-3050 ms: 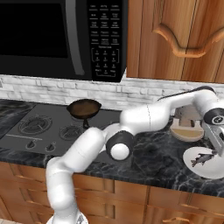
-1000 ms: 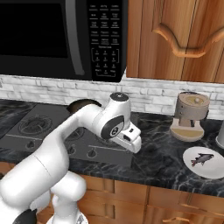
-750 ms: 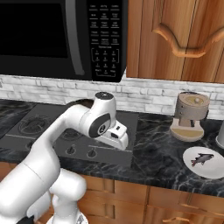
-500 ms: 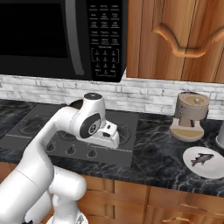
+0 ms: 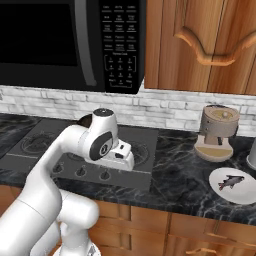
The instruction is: Place the fish on the plate and place the broccoli on the same plate.
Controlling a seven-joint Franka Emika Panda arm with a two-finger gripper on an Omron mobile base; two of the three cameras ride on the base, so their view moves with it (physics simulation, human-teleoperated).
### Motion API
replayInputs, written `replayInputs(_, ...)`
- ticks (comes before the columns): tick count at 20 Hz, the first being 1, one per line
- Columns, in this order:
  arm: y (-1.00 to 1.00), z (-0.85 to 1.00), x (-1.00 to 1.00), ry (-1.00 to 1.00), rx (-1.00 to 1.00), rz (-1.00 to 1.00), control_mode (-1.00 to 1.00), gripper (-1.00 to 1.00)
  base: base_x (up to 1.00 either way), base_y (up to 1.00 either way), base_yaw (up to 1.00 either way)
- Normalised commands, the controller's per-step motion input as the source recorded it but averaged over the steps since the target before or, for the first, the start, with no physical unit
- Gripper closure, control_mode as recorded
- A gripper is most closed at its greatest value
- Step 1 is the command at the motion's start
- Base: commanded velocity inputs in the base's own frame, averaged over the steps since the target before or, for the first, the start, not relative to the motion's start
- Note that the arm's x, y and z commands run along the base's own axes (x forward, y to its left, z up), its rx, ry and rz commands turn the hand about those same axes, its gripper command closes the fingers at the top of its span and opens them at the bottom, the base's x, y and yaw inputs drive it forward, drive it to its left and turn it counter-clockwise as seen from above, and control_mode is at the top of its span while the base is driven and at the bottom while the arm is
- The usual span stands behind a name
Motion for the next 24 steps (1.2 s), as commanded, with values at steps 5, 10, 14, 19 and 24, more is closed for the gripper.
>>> replayInputs(5,0.00,0.00,0.00,0.00,0.00,0.00,1.00,-1.00,-0.01,0.93,0.00)
replayInputs(10,0.00,0.00,0.00,0.00,0.00,0.00,1.00,-1.00,0.00,1.00,0.00)
replayInputs(14,0.00,0.00,0.00,0.00,0.00,0.00,1.00,-1.00,0.00,1.00,0.00)
replayInputs(19,0.00,0.00,0.00,0.00,0.00,0.00,1.00,-1.00,0.00,1.00,0.00)
replayInputs(24,0.00,0.00,0.00,0.00,0.00,0.00,1.00,-1.00,0.06,1.00,0.00)
